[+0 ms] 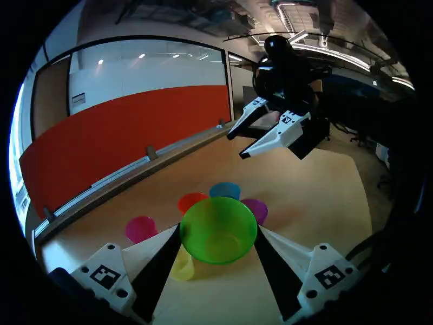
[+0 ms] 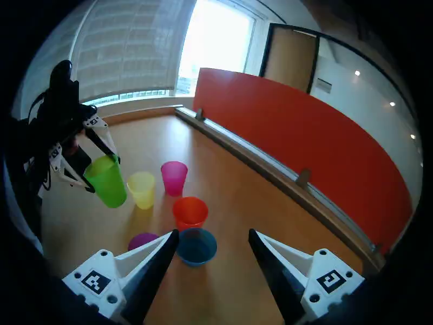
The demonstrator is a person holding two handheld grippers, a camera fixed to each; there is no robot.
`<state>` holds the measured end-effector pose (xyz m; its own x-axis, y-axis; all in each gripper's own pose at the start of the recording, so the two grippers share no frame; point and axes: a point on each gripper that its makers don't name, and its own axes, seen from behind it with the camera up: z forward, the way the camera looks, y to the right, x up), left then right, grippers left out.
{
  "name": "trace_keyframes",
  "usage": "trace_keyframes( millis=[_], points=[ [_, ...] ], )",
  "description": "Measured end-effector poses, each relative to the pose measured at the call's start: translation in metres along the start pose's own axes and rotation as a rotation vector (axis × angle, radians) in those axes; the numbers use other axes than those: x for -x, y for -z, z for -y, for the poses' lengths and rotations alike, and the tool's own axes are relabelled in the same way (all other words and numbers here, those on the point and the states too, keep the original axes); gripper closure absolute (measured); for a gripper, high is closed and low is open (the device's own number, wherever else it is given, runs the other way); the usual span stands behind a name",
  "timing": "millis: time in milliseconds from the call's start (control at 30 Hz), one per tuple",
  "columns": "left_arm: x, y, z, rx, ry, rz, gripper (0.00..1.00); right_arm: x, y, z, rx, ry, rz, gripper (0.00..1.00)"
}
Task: Pour water
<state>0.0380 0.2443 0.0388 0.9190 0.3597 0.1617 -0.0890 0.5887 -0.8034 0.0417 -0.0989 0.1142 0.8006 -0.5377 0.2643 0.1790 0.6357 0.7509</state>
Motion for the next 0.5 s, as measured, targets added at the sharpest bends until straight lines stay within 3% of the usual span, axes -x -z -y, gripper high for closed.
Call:
trace_keyframes(
  millis=[200,500],
  points=[
    [-0.01,0.007,0.008,-0.016,0.023,-0.036,0.11,0.006,-0.005,-0.001,-0.006,-0.007,0.011,0.0],
    [-0.029,0.018,0.016,-0.043,0.018,-0.103,0.11,0.011,-0.012,-0.002,-0.013,-0.012,0.018,0.0]
  ],
)
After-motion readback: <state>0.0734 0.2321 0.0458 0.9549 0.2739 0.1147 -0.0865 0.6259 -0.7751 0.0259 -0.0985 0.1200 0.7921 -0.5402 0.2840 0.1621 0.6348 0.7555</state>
